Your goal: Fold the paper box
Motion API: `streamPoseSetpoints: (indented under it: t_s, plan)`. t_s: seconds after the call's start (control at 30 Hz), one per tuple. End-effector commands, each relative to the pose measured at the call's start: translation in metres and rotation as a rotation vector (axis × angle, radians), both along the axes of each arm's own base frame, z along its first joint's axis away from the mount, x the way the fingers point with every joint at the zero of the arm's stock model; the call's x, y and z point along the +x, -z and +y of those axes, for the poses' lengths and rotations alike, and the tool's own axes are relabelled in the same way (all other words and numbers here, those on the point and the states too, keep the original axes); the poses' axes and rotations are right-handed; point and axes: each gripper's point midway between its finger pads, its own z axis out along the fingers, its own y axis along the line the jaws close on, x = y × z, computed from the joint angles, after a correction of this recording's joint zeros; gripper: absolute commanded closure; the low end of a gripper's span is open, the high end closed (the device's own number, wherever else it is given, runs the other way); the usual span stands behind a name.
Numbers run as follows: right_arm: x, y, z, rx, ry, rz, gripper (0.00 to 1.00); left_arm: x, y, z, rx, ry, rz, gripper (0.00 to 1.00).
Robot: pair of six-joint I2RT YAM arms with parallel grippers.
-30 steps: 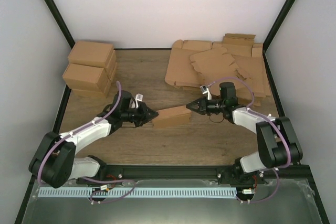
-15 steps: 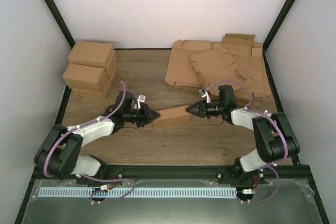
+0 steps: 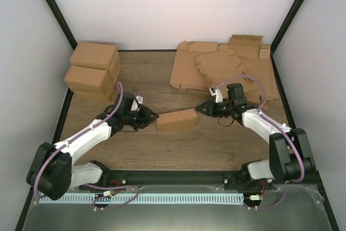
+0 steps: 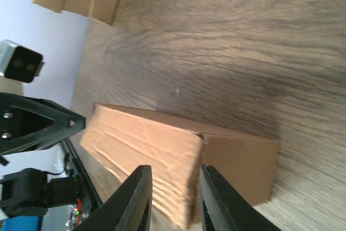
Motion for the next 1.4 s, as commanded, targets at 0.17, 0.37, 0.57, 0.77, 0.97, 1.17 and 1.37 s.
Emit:
streamPoseSetpoints:
  t_s: [0.17,0.37,0.57,0.77,0.97,1.17,1.37]
  plan:
    - [-0.001,0.017,0.0,-0.163,0.013,-0.01,0.78,-0.01,0.03,0.01,0.073,0.0,0.071,0.77]
    - [-0.003,0.019,0.006,-0.184,-0.002,-0.01,0.86,-0.009,0.028,0.007,0.066,0.01,0.069,0.84]
    - [-0.008,0.015,0.011,-0.181,-0.022,-0.016,0.92,-0.011,0.03,0.004,0.053,0.028,0.078,0.91]
    - [-0.01,0.011,0.014,-0.209,-0.036,-0.026,0.97,-0.012,0.028,-0.001,0.04,0.055,0.078,0.96]
    - [-0.012,0.024,0.017,-0.273,-0.049,-0.01,0.99,-0.014,0.047,0.002,0.088,0.066,0.113,0.96]
    - [-0.019,0.044,0.019,-0.373,-0.05,-0.005,0.99,-0.019,0.066,0.007,0.175,0.076,0.142,0.96]
    - [-0.016,0.049,0.016,-0.45,-0.027,-0.029,0.95,-0.018,0.075,0.025,0.327,0.054,0.153,0.96]
